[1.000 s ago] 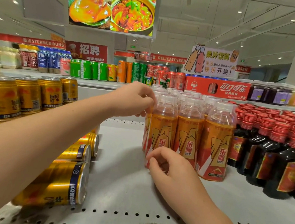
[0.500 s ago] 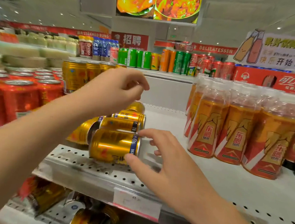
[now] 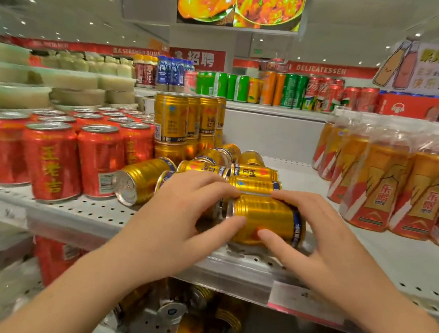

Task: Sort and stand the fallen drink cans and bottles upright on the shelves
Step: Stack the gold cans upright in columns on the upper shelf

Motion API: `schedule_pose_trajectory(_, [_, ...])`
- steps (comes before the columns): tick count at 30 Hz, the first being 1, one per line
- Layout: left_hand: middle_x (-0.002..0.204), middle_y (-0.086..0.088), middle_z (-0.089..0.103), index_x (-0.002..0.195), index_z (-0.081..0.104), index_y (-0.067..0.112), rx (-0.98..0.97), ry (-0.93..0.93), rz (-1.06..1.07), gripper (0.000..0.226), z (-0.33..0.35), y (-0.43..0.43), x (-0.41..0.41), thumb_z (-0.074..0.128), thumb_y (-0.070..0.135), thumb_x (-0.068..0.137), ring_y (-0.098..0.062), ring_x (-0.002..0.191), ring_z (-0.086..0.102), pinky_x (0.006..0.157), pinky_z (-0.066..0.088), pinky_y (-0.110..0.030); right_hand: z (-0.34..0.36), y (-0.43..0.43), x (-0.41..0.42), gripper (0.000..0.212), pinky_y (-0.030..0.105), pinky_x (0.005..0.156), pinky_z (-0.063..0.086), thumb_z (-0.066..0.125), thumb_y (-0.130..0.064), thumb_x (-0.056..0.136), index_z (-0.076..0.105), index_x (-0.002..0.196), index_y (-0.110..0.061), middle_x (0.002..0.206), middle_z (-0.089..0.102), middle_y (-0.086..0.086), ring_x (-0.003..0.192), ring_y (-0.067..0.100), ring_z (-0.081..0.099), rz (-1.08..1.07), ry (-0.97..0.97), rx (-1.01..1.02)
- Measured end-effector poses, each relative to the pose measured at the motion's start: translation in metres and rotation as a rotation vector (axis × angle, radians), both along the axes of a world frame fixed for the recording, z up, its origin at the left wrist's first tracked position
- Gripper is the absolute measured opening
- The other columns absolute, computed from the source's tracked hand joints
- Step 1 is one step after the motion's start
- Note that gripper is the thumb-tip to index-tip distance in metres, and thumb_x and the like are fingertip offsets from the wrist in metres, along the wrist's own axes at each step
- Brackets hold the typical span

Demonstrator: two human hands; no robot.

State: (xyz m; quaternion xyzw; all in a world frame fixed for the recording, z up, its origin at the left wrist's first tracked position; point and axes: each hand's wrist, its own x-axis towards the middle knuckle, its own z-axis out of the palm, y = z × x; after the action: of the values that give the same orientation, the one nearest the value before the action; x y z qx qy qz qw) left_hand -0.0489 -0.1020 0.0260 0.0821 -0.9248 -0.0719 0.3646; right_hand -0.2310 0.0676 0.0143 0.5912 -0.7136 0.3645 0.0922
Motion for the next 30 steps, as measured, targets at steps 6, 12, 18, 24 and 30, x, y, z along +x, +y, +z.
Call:
schedule_pose_trajectory(6, [0.139,0.019,0.052,0.143,0.053,0.032,0.026,-0.006,-0.058,0.066,-0.020,-0.009,0.000,0.063,0.065,0.087,-0.005,0.141,0.036,0.121,0.028,-0.037,0.000,0.002,0.005,0.067,0.009,0.090,0.040,0.060,-0.068,0.083,0.036,0.143,-0.051,0.135,0.042,-0.033,0.128,-0.007,0.041,-0.011,-0.002,0.064])
schedule_pose_trajectory(12, [0.142,0.022,0.051,0.143,0.051,0.035,0.075,0.058,-0.114,0.065,-0.026,-0.011,-0.001,0.062,0.064,0.086,0.000,0.146,0.031,0.127,0.011,-0.032,0.001,0.003,0.010,0.075,0.015,0.092,0.043,0.067,-0.070,0.080,0.033,0.144,-0.050,0.136,0.040,-0.032,0.129,-0.002,0.041,-0.056,0.082,0.103])
schedule_pose_trajectory(18, [0.133,0.032,0.054,0.142,0.052,0.037,0.142,0.080,-0.233,0.063,-0.011,-0.009,-0.007,0.072,0.057,0.087,0.014,0.137,0.035,0.119,0.018,-0.014,0.003,0.001,0.010,0.080,0.016,0.097,0.041,0.069,-0.069,0.078,0.033,0.146,-0.047,0.140,0.039,-0.028,0.132,0.000,0.039,-0.083,0.151,0.085])
schedule_pose_trajectory(24, [0.137,0.031,0.054,0.146,0.045,0.045,0.279,0.081,-0.293,0.069,0.009,-0.004,-0.026,0.071,0.059,0.083,0.009,0.135,0.043,0.106,0.033,-0.007,0.004,0.002,0.007,0.066,0.015,0.083,0.046,0.071,-0.066,0.075,0.040,0.132,-0.054,0.122,0.051,-0.033,0.115,-0.004,0.051,-0.154,0.065,-0.026])
schedule_pose_trajectory(30, [0.142,0.022,0.049,0.143,0.052,0.039,-0.006,-0.022,-0.012,0.069,0.015,-0.034,-0.004,0.053,0.077,0.086,-0.002,0.136,0.043,0.115,0.037,-0.039,0.006,0.013,0.000,0.067,0.015,0.069,0.047,0.068,-0.085,0.063,0.044,0.119,-0.057,0.115,0.057,-0.036,0.106,-0.015,0.053,-0.232,-0.143,-0.062])
